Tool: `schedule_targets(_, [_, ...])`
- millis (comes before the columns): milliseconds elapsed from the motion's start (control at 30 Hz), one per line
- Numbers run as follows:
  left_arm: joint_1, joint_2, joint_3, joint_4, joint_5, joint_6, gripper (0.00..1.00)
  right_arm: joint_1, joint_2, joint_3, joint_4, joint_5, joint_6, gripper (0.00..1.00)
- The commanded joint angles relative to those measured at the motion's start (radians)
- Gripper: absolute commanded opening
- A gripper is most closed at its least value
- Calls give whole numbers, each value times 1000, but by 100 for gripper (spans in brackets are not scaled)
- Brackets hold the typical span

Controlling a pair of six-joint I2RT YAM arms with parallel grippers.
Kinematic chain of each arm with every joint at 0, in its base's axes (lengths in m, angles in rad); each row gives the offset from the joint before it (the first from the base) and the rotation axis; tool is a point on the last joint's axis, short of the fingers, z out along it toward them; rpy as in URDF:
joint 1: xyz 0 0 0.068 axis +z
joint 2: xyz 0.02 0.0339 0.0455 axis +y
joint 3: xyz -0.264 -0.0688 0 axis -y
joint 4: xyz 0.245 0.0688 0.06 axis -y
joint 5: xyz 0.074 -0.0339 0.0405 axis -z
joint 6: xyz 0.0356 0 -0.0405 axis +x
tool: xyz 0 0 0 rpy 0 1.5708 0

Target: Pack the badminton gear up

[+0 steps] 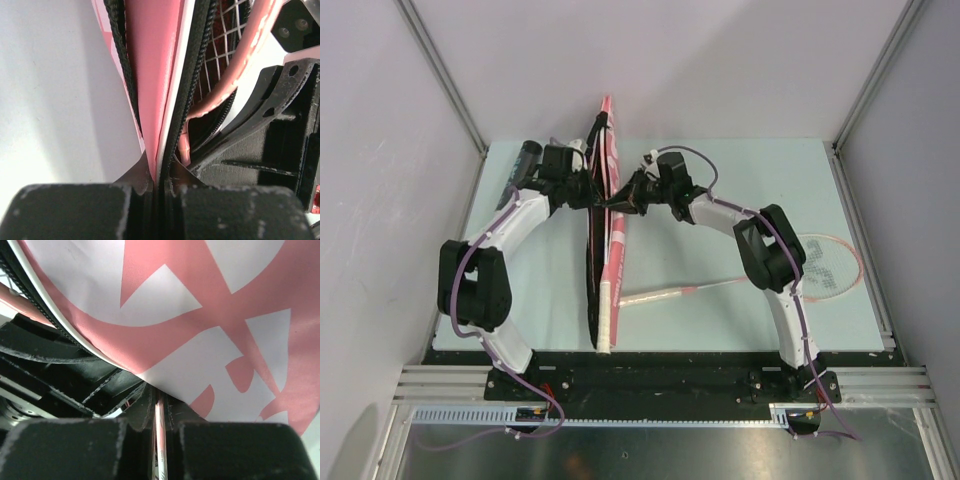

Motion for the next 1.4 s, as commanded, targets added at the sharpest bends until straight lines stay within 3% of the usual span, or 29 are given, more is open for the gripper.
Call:
schedule_targets(0, [-16,-73,-10,-36,48,-9,1,-22,-42,67,-110,143,-43,6])
schedule_targets(167, [-21,-75,-16,-26,77,-19,0,-52,67,253,-286,183,-158,10])
schedule_targets(267, [-23,-73,-25,-24,59,-18,0,-48,127,366,-314,207,-232,19])
schedule_targets(333, [-23,-72,-25,-23,54,-15,0,-30,155,445,-396,192,-289,31])
schedule_targets(400, [-23,-69,-25,-23,42,-16,0,-16,129,441,-456,207,-360,46])
schedule_targets(500, [-21,-55,-16,-21,43,-23,0,-2,12,298,-445,241,-424,55])
schedule_targets(667, [-20,-52,-10,-20,37,-24,0,44,-130,146,-532,272,-579,55])
schedule_targets(833, [-18,-47,-15,-20,42,-27,0,112,-219,20,-606,399,-788,52])
schedule_targets(1000, [-16,-47,-19,-13,42,-30,0,182,-267,-38,-663,469,-856,41])
schedule_targets(1200, [-18,-47,-24,-12,42,-32,0,254,-327,-116,-714,580,-882,47])
schedule_targets(1367, [-18,-46,-25,-10,46,-32,0,291,-338,-168,-712,614,-888,43])
